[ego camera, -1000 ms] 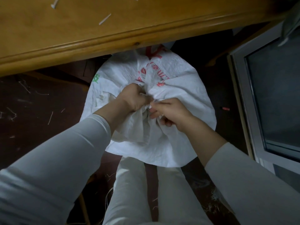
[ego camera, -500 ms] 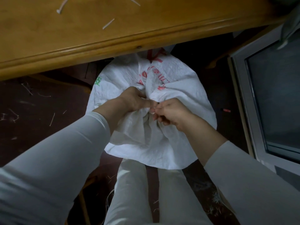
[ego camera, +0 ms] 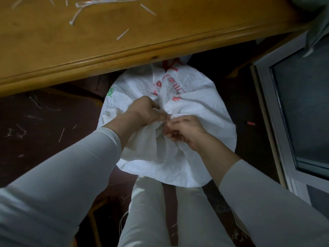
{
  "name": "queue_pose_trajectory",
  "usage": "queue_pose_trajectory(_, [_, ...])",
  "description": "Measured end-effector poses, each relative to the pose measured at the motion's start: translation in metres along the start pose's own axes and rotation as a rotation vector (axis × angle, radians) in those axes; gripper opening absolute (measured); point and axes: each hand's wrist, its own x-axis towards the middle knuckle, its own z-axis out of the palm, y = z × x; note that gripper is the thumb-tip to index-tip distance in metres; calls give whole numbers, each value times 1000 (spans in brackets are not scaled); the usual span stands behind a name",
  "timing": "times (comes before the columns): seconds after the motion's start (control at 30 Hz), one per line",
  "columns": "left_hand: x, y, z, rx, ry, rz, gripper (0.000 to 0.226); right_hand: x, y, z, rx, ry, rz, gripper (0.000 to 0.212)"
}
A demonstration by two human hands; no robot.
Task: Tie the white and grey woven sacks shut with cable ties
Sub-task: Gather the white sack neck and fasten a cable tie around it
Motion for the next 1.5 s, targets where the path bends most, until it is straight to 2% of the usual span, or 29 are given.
queue_pose_trajectory(0.07, [1,1,0,19,16,13,42,-1,3,-1,43,-11,-24,15])
queue_pose_trajectory(0.17, [-3,2,2,-34,-17,60,37,2,4,2,-53,-20,-34,23])
queue_pose_trajectory(0.3, [-10,-5,-4,-36,-62,115,30,1,-2,-1,-189,-20,-34,19])
queue_pose_trajectory(0.37, [-12,-8,-4,-83,-5,120,32,-1,-6,-4,-182,-18,-76,22])
queue_pose_trajectory(0.43, [-12,-3,-1,-227,71,59,25,2,-5,-1,-136,26,-120,28])
queue_pose_trajectory(0.53, [-7,11,4,-361,170,5,27,7,13,12,42,145,-148,41])
queue_pose_trajectory(0.6, [-5,17,9,-265,205,23,30,12,27,17,77,214,-153,43])
queue_pose_trajectory(0.7, [-5,18,8,-185,202,25,31,19,28,14,-3,229,-184,43])
queue_pose_trajectory(0.87, [-5,15,-7,-73,28,5,49,10,18,16,30,93,-244,34])
queue_pose_trajectory(1.0, [-6,8,-2,-89,140,49,29,7,17,15,94,60,-228,32])
queue_pose_trajectory(1.2, [-7,6,0,-124,81,68,31,1,10,12,29,59,-180,26])
queue_pose_trajectory(1.33, [-15,6,0,3,79,102,40,-7,6,7,-48,98,-145,12])
queue_pose_trajectory(1.43, [-30,6,-9,242,169,186,51,-19,-6,0,-58,142,-113,15])
queue_pose_trajectory(1.5, [-40,6,-17,324,292,333,52,-25,-16,-5,-105,165,-120,14])
